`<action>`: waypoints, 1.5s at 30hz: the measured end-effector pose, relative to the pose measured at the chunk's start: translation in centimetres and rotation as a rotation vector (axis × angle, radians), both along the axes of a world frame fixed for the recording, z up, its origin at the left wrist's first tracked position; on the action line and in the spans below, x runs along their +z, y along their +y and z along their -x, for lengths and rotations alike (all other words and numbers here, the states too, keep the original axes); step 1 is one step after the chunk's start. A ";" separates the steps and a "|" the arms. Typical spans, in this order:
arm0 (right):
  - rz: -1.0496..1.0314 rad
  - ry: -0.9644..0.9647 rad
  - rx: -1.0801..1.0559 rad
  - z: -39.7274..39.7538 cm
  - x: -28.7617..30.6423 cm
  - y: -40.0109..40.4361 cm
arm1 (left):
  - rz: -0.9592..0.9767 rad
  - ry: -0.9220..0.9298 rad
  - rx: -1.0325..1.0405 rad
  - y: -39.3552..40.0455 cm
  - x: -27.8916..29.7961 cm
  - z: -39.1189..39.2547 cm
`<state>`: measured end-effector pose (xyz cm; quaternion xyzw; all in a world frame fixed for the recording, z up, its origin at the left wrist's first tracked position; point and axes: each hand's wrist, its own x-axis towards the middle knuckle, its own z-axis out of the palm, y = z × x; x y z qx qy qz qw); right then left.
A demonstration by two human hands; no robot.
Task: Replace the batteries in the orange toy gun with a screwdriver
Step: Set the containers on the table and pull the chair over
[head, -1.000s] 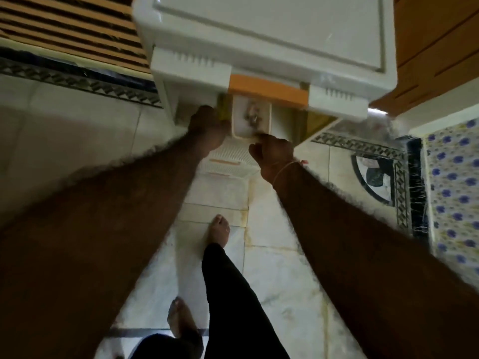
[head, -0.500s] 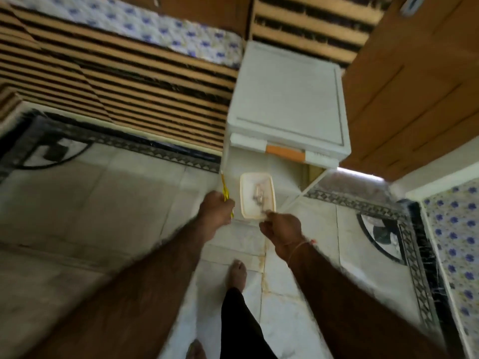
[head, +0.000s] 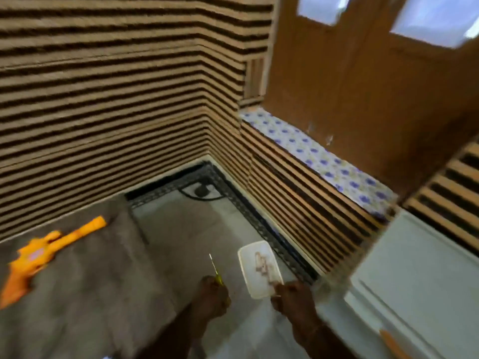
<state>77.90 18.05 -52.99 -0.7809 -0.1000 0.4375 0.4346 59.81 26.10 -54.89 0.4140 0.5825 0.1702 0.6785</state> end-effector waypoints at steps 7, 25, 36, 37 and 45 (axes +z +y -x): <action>0.013 -0.176 0.545 5.1 0.1 10.7 | 0.058 0.022 0.506 -0.3 0.8 10.4; -0.001 -0.010 1.259 32.2 1.5 18.1 | -0.039 -0.038 1.229 -4.8 -1.2 30.1; 0.172 -0.117 1.667 40.1 -4.0 25.1 | 0.160 -0.004 1.649 -4.3 -4.5 29.9; 0.185 -0.126 1.713 40.6 -4.8 25.7 | 0.191 0.000 1.685 -3.7 -4.7 29.3; 0.262 -0.154 1.953 43.4 -11.6 30.0 | 0.488 0.023 1.923 1.2 -10.7 23.6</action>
